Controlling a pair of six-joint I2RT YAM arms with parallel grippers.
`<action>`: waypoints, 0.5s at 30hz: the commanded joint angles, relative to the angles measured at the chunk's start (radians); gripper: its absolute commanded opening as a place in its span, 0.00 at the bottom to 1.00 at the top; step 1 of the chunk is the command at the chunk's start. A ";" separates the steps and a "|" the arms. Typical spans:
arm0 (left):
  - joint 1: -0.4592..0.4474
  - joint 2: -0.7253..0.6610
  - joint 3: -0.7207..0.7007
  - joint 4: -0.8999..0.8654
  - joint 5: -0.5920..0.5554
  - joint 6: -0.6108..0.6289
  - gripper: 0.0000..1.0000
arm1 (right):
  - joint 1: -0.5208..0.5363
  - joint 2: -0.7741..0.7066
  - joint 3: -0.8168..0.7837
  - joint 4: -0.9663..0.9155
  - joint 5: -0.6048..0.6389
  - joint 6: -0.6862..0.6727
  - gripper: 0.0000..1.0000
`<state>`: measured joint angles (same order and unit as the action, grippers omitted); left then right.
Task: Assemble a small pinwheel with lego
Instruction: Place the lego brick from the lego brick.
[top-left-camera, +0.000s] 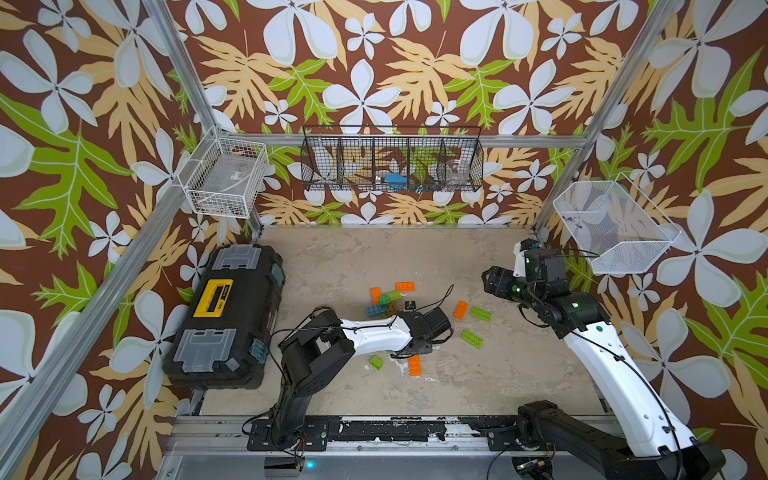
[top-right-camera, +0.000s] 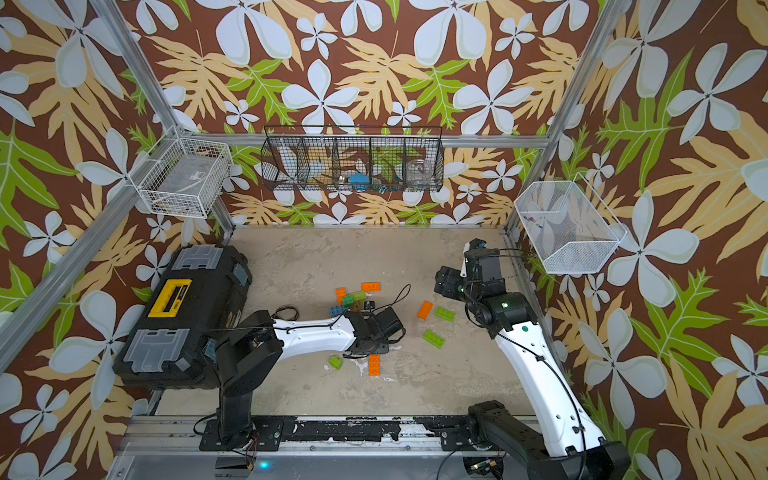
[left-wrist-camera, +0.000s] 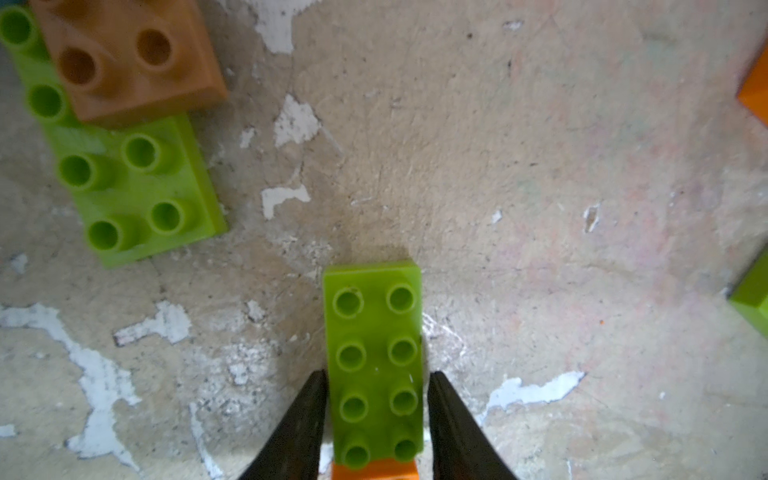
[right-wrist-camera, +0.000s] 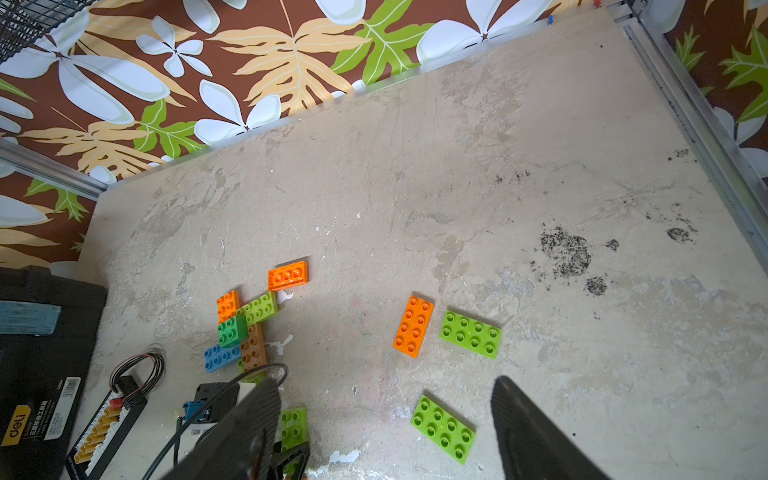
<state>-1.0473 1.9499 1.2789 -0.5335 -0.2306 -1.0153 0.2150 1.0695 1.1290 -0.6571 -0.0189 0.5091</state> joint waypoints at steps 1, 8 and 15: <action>0.000 -0.002 -0.007 -0.033 0.030 -0.005 0.43 | 0.000 0.001 -0.003 0.008 0.007 0.007 0.81; -0.003 -0.045 0.012 -0.066 -0.010 0.003 0.50 | 0.000 0.007 -0.015 0.016 0.001 0.008 0.81; 0.001 -0.247 0.075 -0.098 -0.155 0.068 0.69 | 0.023 0.121 -0.018 0.044 -0.043 -0.012 0.82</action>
<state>-1.0500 1.7630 1.3495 -0.6090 -0.3016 -0.9890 0.2211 1.1469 1.1072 -0.6415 -0.0383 0.5121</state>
